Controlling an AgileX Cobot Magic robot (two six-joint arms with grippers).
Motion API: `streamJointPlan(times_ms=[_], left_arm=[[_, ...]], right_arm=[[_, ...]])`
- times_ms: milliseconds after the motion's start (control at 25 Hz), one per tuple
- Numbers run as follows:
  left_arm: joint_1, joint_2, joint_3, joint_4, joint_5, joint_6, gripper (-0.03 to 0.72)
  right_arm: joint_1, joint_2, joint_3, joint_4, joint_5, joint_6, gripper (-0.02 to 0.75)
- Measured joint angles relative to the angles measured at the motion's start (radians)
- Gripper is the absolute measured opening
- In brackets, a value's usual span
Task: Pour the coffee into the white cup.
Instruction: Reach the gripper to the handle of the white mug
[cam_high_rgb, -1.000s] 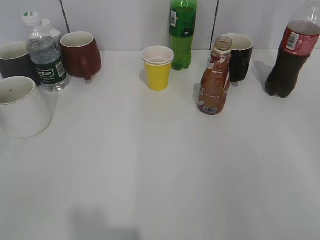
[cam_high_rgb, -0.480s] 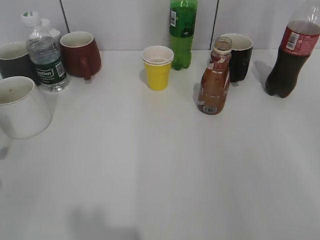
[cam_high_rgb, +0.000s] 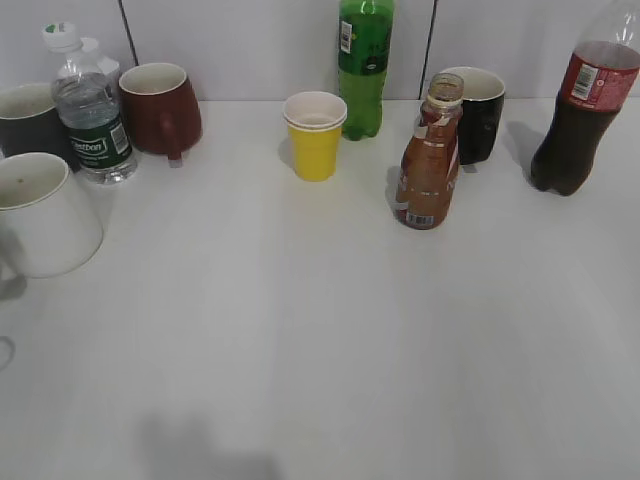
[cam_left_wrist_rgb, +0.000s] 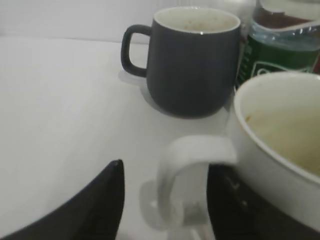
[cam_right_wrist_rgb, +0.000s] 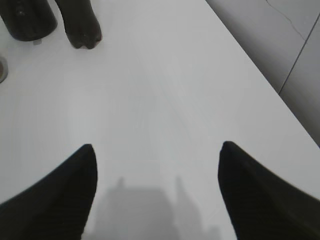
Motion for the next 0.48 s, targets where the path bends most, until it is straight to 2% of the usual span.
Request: streamJointPlan(times_ms=[200,480], left_arm=[[0.042,0.002,-0.037,0.029,0.027,0.000,0.410],[0.148,0.002,-0.071,0.186,0.084,0.000,0.408]], right_arm=[[0.000,0.000,0.000,0.000,0.000,0.000,0.588],[0.000,0.000,0.000,0.000,0.000,0.001,0.588]])
